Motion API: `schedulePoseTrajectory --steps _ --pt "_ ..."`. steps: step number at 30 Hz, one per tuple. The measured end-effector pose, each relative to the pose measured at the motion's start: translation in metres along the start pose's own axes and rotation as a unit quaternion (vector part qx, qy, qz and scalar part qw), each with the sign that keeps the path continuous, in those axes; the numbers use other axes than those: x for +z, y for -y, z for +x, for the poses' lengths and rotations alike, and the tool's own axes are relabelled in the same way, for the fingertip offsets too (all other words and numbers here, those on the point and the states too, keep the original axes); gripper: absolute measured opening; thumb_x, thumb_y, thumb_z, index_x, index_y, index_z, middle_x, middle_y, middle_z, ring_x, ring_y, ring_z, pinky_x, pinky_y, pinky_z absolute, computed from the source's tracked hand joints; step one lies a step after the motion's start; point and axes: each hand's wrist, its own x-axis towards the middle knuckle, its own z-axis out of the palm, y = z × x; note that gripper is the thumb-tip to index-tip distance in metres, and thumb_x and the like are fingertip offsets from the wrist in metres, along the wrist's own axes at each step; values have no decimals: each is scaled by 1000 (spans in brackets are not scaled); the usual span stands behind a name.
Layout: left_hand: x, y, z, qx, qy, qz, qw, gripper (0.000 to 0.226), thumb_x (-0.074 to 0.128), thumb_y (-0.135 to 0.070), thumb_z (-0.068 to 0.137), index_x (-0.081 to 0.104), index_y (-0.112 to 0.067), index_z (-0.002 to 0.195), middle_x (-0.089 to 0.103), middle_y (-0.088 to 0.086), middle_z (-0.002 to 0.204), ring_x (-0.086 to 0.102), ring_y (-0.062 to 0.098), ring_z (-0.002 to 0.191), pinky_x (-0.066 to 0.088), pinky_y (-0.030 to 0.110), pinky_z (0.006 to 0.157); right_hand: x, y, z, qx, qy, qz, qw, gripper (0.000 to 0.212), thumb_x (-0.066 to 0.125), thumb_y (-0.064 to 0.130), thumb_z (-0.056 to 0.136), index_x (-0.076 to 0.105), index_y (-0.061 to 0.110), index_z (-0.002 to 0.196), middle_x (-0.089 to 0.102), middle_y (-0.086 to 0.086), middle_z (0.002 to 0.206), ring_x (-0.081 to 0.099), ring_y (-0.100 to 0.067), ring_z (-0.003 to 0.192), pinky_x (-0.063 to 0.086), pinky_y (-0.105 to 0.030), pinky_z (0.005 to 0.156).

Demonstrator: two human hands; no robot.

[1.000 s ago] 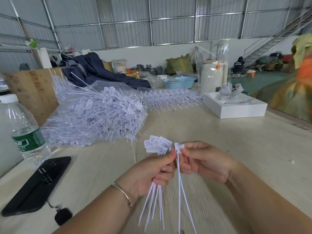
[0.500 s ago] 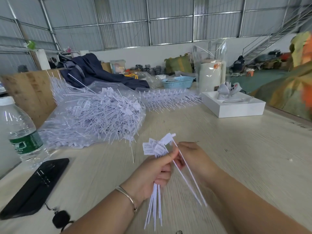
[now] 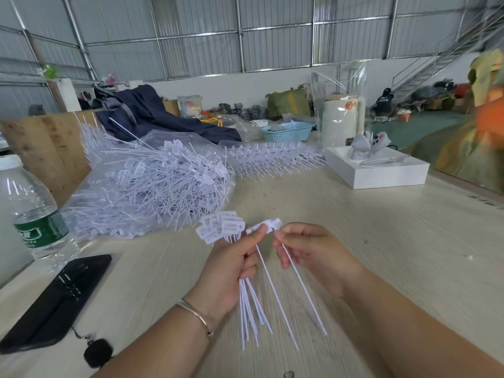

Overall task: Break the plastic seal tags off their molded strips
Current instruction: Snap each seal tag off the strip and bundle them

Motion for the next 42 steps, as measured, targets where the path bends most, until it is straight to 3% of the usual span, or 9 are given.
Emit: schedulePoseTrajectory --steps 4,10,16,19,26,29,32,34,42 --pt "-2 0 0 -13 11 -45 999 24 80 -28 68 58 -24 59 21 -5 56 18 5 40 16 17 36 0 1 -1 -1 24 62 998 19 64 20 79 64 1 80 54 -10 59 50 -18 54 48 -22 60" --pt "-1 -2 -1 -20 46 -44 998 19 80 -26 70 62 -22 63 21 -7 54 17 3 40 13 17 36 -8 0 5 15 11 120 993 17 63 25 83 65 8 83 59 -4 67 56 -13 59 48 -24 62" --pt "5 -6 -8 -101 156 -20 982 25 77 -33 76 62 -16 67 20 -5 55 21 2 37 15 14 35 -10 -4 3 56 108 136 983 19 61 16 83 69 4 95 61 -3 70 54 -10 57 47 -20 56" --pt "6 -5 -11 -113 172 26 978 36 65 -40 80 54 -7 86 23 -5 55 20 2 39 13 16 38 -13 -5 3 65 116 126 983 14 64 15 82 70 6 90 58 -7 72 47 -13 60 44 -21 56" --pt "6 -6 -3 -70 69 18 995 35 69 -28 76 42 -18 56 27 -5 51 22 6 37 14 17 34 -13 -3 5 14 42 113 993 17 63 19 82 59 4 75 50 -6 59 46 -14 50 40 -24 55" --pt "3 -1 -1 -61 9 75 995 34 67 -26 82 45 -20 57 30 -4 53 23 8 40 17 18 37 -10 -6 5 -59 -27 -40 997 32 64 20 89 59 -9 75 53 -12 57 48 -16 53 40 -22 56" --pt "3 1 -3 -93 11 90 992 23 64 -34 88 62 -13 78 37 -3 57 26 7 42 18 17 37 -8 -7 6 -66 -55 -61 994 34 62 19 92 58 4 61 50 -12 54 43 -16 52 37 -22 55" --pt "3 2 -2 -119 28 70 990 22 64 -32 88 64 -10 90 37 -5 56 25 5 40 17 16 36 -11 -7 8 -42 -56 -56 996 40 63 18 91 53 13 52 44 -11 50 38 -17 49 34 -25 55" --pt "-1 -6 2 -133 65 73 986 23 60 -13 89 53 -14 67 22 -8 48 18 4 36 11 17 35 -19 1 7 40 25 -39 998 37 65 12 82 43 16 52 27 0 49 20 -15 48 15 -30 52"
